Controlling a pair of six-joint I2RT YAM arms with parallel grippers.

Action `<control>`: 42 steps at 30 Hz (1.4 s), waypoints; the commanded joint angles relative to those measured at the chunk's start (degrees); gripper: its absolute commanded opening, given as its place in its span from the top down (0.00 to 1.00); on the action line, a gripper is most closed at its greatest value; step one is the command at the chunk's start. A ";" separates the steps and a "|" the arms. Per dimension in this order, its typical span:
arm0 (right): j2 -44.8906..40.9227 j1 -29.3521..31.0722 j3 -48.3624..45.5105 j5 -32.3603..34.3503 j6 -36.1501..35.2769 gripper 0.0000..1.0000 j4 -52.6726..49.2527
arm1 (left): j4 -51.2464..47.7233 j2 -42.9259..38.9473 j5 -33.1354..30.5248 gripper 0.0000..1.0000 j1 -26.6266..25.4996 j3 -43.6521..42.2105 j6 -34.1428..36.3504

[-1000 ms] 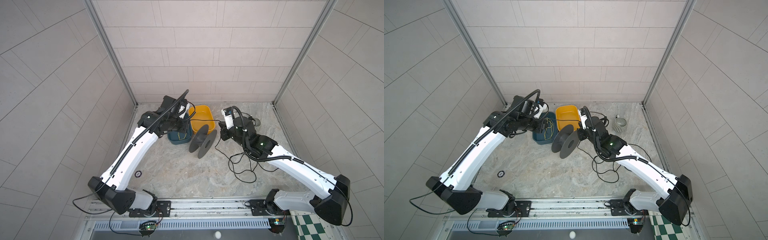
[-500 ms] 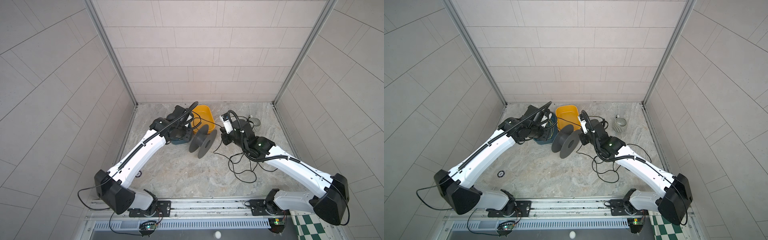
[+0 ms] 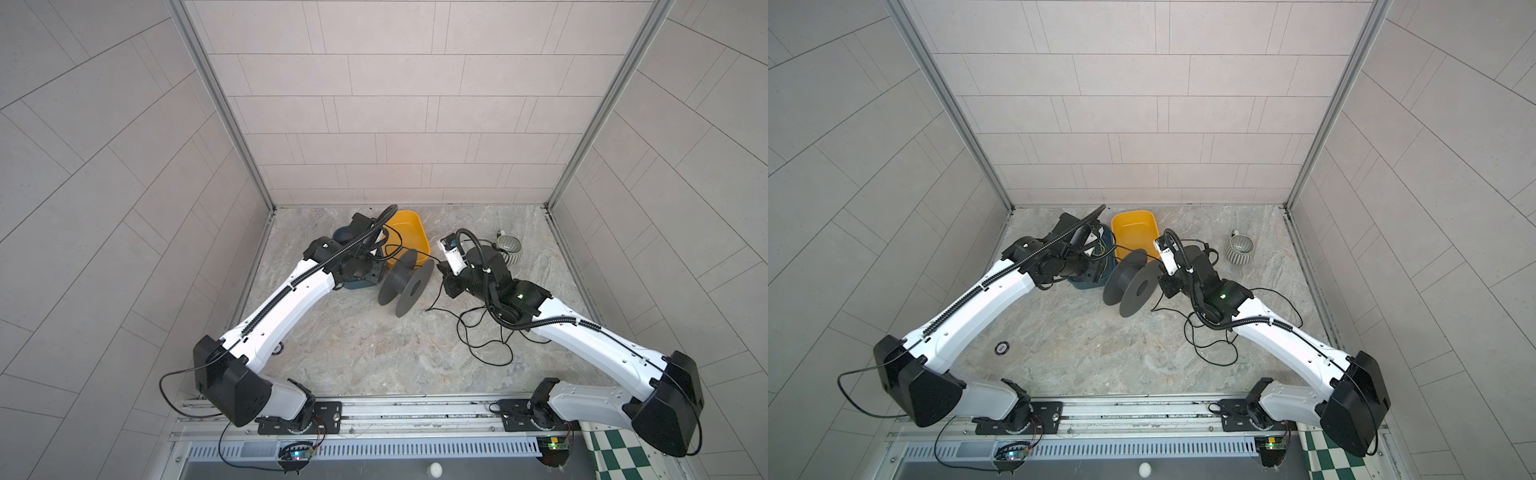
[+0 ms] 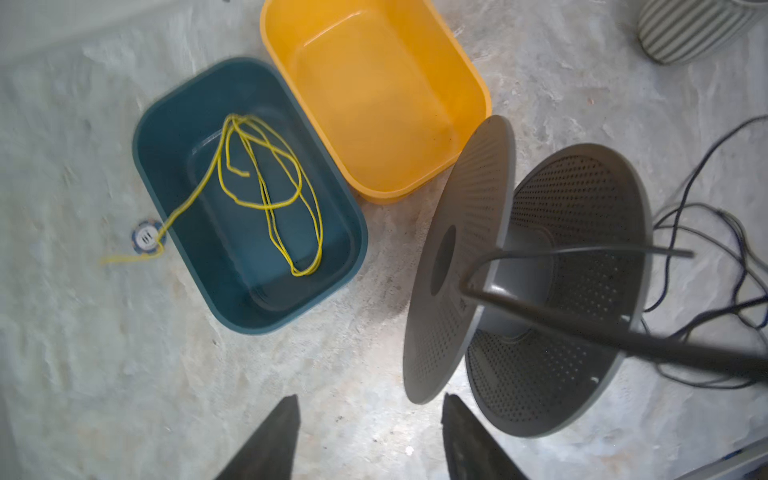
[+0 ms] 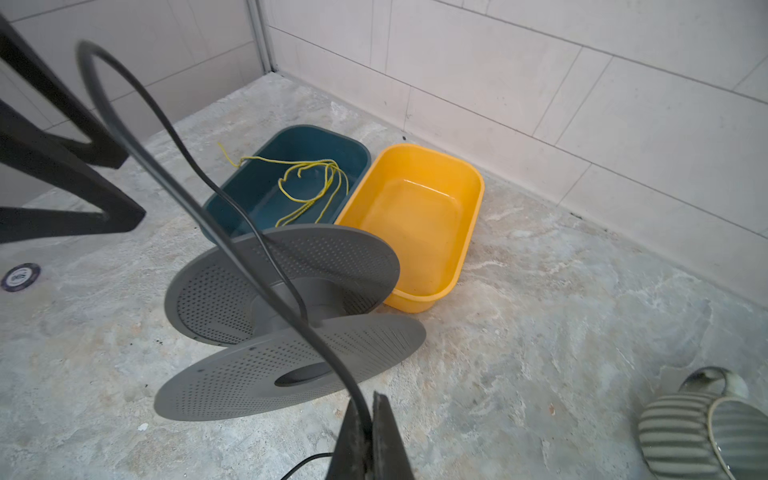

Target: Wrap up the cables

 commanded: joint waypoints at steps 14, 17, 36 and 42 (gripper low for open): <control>7.56 -6.26 12.72 -26.12 -15.03 1.00 -10.43 | -3.06 -8.90 6.53 0.22 4.89 0.29 6.47; 11.03 -6.46 16.43 -25.19 -17.71 1.00 -16.56 | -2.41 -10.63 8.83 0.20 5.02 -0.94 7.88; 10.92 -9.71 17.39 -37.78 -14.53 1.00 -19.70 | 1.03 -14.13 15.36 0.18 5.03 -2.86 10.81; 12.63 -9.86 16.18 -30.81 -16.21 1.00 -19.82 | 1.91 -11.82 16.19 0.19 4.90 -2.52 10.75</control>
